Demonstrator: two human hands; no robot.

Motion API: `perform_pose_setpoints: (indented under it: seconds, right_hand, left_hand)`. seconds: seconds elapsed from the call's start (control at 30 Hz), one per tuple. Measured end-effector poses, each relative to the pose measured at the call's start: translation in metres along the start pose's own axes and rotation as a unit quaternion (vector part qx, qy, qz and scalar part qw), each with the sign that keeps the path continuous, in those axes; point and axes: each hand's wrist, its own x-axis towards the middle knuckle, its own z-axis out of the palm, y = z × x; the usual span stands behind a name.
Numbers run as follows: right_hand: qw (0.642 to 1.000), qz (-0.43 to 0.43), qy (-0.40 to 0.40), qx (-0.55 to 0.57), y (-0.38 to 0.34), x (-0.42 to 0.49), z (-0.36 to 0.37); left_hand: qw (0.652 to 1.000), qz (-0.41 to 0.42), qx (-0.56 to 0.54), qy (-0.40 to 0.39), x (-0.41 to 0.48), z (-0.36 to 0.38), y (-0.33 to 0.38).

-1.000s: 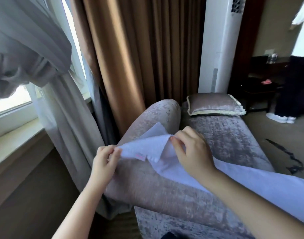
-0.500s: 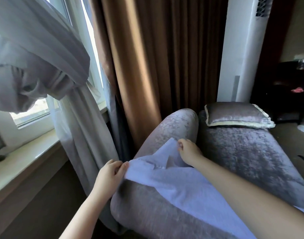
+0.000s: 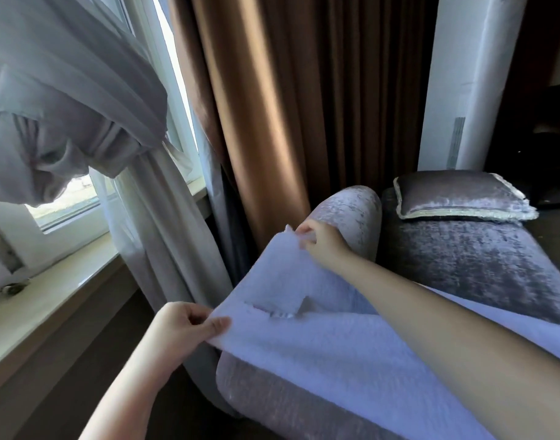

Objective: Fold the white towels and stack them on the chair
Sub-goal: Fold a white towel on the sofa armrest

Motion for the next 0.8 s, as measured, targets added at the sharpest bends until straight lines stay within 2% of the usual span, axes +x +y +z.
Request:
perform_pose_setpoints:
  seconds: [0.07,0.1,0.2,0.27,0.33,0.4,0.5,0.67,0.8]
  right_hand:
    - [0.999,-0.001,-0.046,-0.024,0.005,-0.010,0.007]
    - [0.999,-0.011,-0.037,-0.021,0.007,-0.016,0.006]
    - [0.998,-0.051,0.008,-0.047,0.012,-0.040,-0.008]
    - [0.993,-0.015,-0.042,-0.110,0.021,-0.059,-0.020]
    - [0.972,0.050,-0.143,-0.180,0.031,-0.079,-0.029]
    - [0.955,0.077,-0.196,-0.207,0.037,-0.095,-0.035]
    - [0.972,0.051,-0.177,-0.145,0.035,-0.110,-0.046]
    - [0.964,0.030,-0.195,-0.176,0.033,-0.120,-0.050]
    - [0.958,0.056,-0.205,-0.193,0.036,-0.118,-0.049]
  left_hand:
    - [0.993,-0.018,0.114,-0.004,0.003,0.011,-0.016]
    - [0.990,-0.010,0.144,-0.002,0.003,0.018,-0.021]
    - [0.986,0.047,0.149,0.056,0.003,0.030,-0.025]
    - [0.982,0.099,0.138,0.078,0.005,0.036,-0.018]
    - [0.977,0.140,0.141,0.072,0.009,0.044,-0.007]
    - [0.985,0.120,0.090,0.090,0.013,0.051,0.003]
    - [0.989,0.057,-0.031,0.132,0.027,0.053,0.011]
    - [0.990,0.058,0.087,0.095,0.035,0.055,0.007]
    - [0.990,0.068,0.073,0.097,0.032,0.055,-0.002]
